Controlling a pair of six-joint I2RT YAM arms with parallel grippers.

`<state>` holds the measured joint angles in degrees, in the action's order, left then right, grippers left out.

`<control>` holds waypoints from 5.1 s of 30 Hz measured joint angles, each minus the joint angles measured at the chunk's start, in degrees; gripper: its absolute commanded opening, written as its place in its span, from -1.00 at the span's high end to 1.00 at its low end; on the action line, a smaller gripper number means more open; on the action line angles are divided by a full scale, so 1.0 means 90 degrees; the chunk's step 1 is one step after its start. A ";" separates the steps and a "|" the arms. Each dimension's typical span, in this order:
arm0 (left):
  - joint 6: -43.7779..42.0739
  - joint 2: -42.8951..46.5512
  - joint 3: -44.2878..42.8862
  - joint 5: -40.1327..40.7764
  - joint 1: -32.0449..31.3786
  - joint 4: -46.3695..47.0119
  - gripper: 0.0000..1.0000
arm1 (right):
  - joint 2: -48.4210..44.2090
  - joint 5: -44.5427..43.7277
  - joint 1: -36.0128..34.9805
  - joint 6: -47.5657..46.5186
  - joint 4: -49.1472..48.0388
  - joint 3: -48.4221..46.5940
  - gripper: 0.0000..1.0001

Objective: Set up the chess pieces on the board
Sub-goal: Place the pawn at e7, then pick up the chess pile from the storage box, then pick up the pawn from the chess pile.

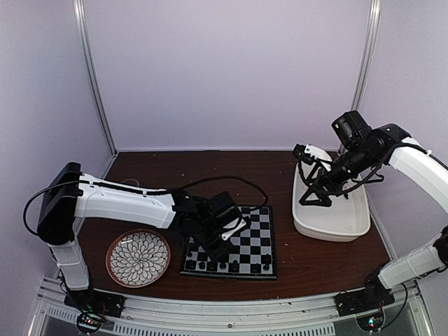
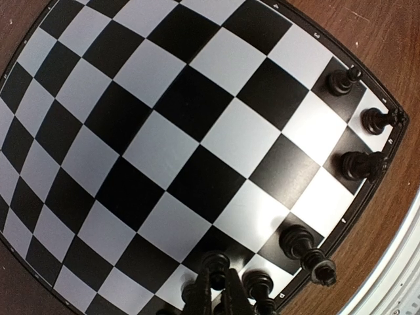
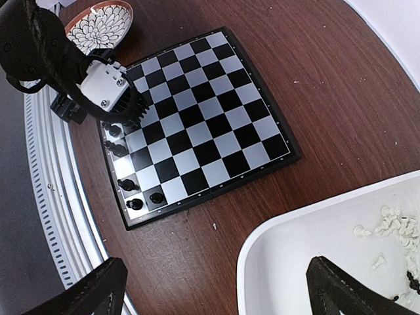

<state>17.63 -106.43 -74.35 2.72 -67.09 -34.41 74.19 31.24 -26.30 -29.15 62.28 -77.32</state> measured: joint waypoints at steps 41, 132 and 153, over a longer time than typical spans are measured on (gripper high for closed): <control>-0.0078 0.0141 -0.0141 0.0357 -0.0012 -0.0243 0.53 | 0.0039 -0.0330 0.0267 0.0158 0.0010 -0.0204 -0.99; 0.1292 0.0211 -0.1647 -0.3657 0.0923 0.3330 0.27 | 0.0090 0.1615 0.0617 0.0012 0.0682 0.0107 0.92; 0.2681 -0.0646 -0.1880 -0.5151 0.1115 0.4430 0.30 | 0.0236 0.1457 -0.0148 -0.0340 0.1355 -0.0287 0.92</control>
<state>41.76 -112.25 -91.26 -43.64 -57.06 5.45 76.31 44.36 -27.64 -32.21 74.48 -79.90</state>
